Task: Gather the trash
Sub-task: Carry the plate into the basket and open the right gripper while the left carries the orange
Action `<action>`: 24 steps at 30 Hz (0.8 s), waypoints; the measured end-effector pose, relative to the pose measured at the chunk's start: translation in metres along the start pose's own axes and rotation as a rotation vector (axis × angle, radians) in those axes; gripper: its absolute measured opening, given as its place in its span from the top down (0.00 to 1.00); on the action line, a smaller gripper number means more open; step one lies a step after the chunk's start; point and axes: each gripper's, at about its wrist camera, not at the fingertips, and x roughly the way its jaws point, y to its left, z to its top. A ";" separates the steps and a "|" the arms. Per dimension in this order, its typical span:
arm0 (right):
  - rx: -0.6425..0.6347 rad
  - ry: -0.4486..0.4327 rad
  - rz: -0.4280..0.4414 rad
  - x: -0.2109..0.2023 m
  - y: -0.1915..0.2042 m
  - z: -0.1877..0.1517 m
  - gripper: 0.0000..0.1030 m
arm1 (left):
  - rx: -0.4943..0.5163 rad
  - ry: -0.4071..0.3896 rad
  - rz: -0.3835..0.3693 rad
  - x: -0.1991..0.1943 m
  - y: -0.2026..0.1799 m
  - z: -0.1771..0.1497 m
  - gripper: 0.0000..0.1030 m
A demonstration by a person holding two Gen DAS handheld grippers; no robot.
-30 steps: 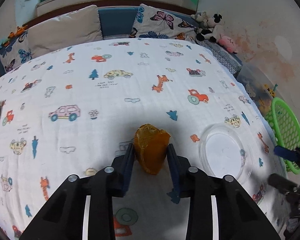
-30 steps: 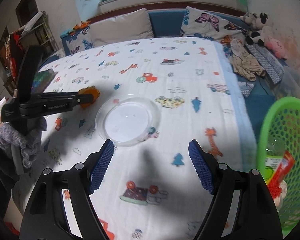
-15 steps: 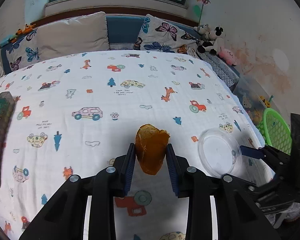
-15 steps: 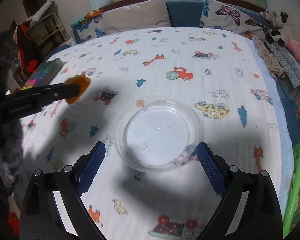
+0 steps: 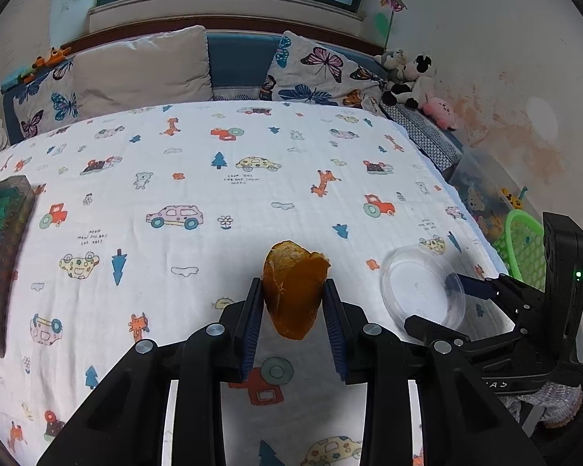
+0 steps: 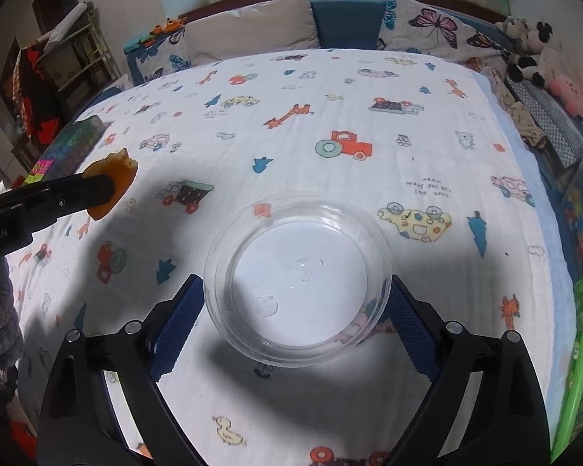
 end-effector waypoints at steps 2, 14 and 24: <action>0.005 -0.012 0.001 -0.009 -0.003 -0.003 0.12 | 0.009 -0.007 -0.005 -0.005 -0.005 0.000 0.71; 0.090 -0.134 -0.062 -0.097 -0.049 -0.033 0.12 | 0.103 -0.031 -0.101 -0.024 -0.078 0.003 0.71; 0.230 -0.192 -0.216 -0.162 -0.131 -0.072 0.11 | 0.223 -0.008 -0.207 -0.019 -0.173 0.003 0.71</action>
